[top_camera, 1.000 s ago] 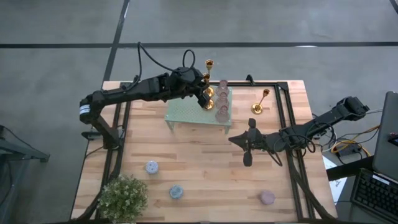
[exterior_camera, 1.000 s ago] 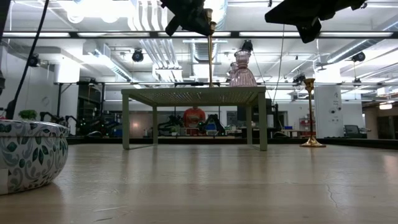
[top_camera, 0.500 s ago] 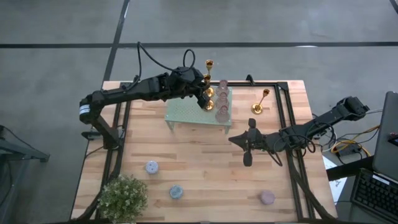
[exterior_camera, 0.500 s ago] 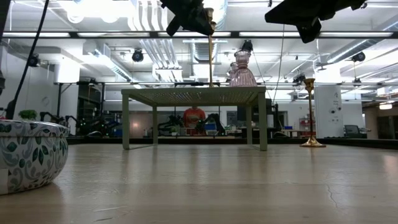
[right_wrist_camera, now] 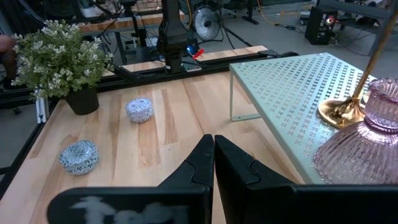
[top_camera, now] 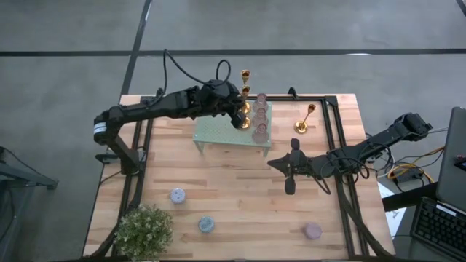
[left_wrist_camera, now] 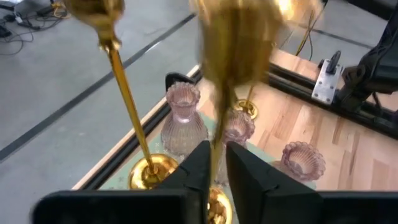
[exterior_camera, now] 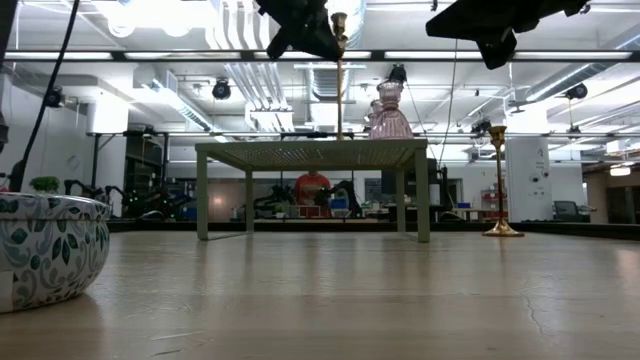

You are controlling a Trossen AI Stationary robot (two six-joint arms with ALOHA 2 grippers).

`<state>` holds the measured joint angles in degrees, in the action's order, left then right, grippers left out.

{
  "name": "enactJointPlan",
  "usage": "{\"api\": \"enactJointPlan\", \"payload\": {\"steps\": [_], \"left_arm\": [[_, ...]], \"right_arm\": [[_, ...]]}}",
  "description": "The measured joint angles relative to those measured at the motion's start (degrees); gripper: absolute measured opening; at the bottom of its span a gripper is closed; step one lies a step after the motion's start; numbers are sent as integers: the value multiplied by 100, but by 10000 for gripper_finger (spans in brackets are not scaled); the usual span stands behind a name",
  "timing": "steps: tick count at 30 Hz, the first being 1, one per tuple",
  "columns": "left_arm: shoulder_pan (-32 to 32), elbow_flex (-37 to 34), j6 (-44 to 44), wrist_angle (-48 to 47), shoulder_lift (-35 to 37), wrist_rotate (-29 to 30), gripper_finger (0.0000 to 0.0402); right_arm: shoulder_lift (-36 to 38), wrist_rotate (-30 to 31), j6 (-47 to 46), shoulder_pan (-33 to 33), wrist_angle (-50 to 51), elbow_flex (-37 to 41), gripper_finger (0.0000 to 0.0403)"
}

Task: Pick & Place candle stick holders
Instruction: Put the left gold candle holder on the shelf aligned with the other gold candle holder, then put the gold candle holder on the shelf aligned with the other gold candle holders

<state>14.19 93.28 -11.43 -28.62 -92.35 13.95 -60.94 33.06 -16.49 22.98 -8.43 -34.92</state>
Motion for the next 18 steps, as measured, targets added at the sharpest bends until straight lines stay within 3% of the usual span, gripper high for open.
{"api": "enactJointPlan", "payload": {"steps": [10, 18], "left_arm": [[-3, 2, 85, -4, 0, 2, 122], [-6, 4, 197, -620, 73, 22, 133]], "right_arm": [[-1, 0, 0, 0, 1, 0, 8], [-1, -7, -2, 4, 59, 0, 8]]}}
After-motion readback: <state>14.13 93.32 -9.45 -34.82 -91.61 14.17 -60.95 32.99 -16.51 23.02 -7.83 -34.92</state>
